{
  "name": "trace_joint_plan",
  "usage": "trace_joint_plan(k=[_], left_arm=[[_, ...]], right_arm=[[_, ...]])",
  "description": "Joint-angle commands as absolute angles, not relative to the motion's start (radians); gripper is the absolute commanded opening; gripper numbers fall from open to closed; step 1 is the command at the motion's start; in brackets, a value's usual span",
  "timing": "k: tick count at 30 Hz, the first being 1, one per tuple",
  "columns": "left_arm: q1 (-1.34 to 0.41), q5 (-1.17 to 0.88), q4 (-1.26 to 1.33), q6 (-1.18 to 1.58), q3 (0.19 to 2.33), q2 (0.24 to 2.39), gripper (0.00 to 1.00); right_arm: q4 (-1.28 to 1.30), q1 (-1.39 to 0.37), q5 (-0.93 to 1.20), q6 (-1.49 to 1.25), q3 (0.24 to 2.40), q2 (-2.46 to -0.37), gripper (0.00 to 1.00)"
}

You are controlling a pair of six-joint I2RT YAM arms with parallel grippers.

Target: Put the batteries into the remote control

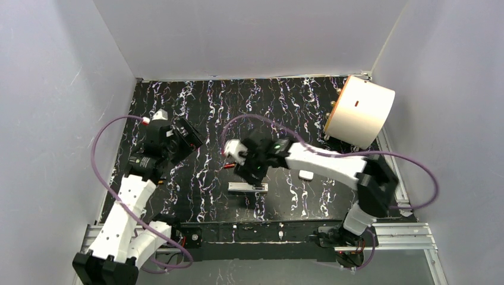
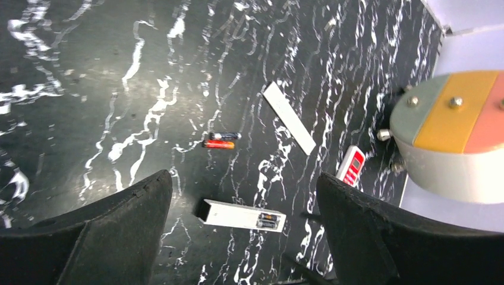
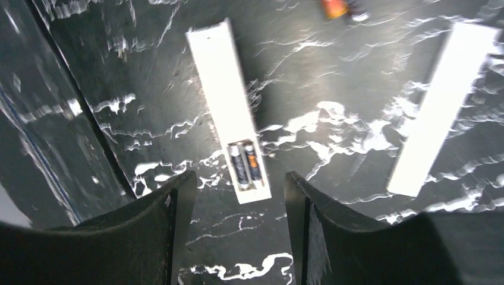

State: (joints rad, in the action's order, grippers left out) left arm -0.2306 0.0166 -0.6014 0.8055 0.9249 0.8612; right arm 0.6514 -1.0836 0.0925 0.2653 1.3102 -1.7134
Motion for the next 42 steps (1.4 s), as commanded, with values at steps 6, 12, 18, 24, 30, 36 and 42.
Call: trace_joint_plan(k=[6,12,18,24,30,36,42], left_arm=[[-0.243,-0.317,-0.411,0.651,1.052,1.269,0.85],[-0.283,-0.353,-0.365,0.558,1.208,1.592,0.8],[-0.285,-0.404,-0.398,0.506,1.344,1.777,0.75],[-0.284,-0.48,-0.389,0.479,1.396,1.889,0.69],[-0.284,-0.528,-0.364,0.458,1.454,1.999,0.62],[-0.284,-0.594,-0.39,0.456,1.481,2.058,0.53],[-0.284,-0.63,-0.297,0.5,1.406,2.073,0.51]], right_arm=[[0.339,-0.643,0.024,-0.464,1.037,-1.373,0.66],[0.347,-0.557,0.105,-0.669,0.974,-1.474,0.64],[0.27,-0.554,0.172,-0.686,0.995,-1.551,0.58],[0.285,-0.555,0.138,-0.743,1.028,-1.652,0.58],[0.243,-0.555,0.063,-0.849,1.018,-1.703,0.57],[0.239,-0.555,0.029,-0.884,1.035,-1.747,0.56],[0.226,-0.554,0.03,-0.862,1.039,-1.794,0.55]])
